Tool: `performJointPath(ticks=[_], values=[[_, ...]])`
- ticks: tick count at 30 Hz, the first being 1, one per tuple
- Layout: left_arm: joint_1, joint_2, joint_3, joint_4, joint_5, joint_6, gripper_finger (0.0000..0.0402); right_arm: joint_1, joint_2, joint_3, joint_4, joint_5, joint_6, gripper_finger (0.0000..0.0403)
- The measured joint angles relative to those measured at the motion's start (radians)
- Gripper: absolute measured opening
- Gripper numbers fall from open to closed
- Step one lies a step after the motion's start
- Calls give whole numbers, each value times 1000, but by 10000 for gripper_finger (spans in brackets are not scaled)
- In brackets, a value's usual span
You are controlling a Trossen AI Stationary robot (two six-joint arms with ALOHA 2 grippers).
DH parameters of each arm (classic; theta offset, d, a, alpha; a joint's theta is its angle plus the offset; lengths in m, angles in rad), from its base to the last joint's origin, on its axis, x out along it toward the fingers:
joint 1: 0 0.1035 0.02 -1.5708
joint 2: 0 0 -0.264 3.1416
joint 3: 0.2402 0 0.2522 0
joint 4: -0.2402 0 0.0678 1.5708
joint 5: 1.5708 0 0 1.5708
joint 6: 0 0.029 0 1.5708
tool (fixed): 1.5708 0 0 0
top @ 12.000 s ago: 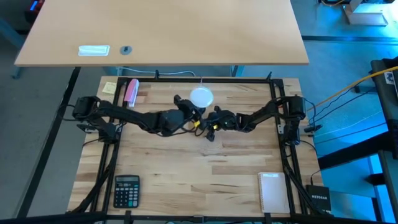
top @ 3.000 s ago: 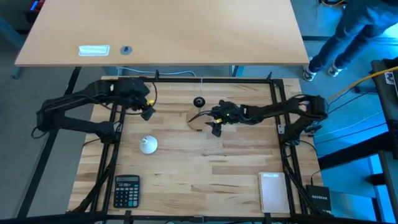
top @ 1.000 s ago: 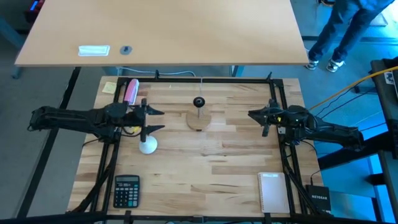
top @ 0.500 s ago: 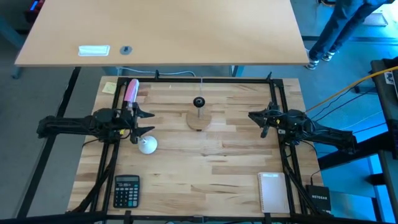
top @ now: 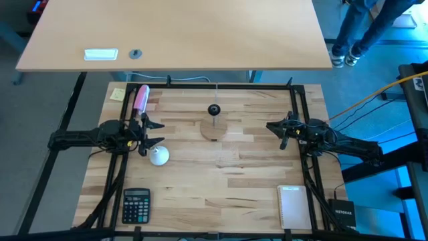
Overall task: Screw lightbulb
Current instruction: Return to Home Position
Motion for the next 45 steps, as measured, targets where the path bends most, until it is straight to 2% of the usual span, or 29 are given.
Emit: performJointPath(ticks=[11,17,19,26,45], values=[[0,0,-24,40,0,2,265,0,0,-45,133,-4,-41,63],[-1,0,-31,55,7,-3,265,0,0,-84,227,-79,-56,63],[-1,0,-31,49,10,-3,265,0,0,-86,225,-105,-59,63],[-1,0,-31,35,9,-7,265,0,3,-87,226,-96,-106,63],[-1,3,-31,11,10,-10,265,0,9,-89,226,-104,-105,63]])
